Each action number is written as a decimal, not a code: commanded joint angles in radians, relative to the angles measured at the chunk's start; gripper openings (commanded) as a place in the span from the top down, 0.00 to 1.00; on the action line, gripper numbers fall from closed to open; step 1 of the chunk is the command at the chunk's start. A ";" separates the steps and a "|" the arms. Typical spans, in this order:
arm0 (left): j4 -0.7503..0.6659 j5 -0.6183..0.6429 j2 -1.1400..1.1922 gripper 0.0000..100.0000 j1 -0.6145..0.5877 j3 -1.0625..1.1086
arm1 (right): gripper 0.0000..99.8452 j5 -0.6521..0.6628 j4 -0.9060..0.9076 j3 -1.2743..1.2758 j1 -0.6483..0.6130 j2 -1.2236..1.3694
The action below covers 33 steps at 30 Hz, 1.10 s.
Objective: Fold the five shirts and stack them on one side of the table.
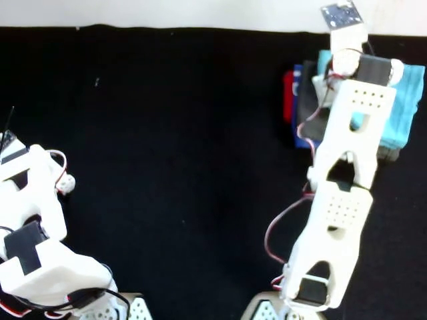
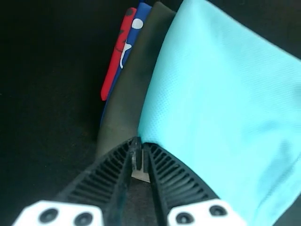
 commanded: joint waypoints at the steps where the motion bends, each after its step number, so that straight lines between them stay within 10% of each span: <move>1: -0.020 0.011 0.002 0.99 0.010 0.004 | 0.99 0.015 0.013 -0.044 -0.010 -0.076; 33: -0.020 0.011 0.002 0.99 0.010 0.004 | 0.99 0.071 0.012 0.246 -0.082 -0.082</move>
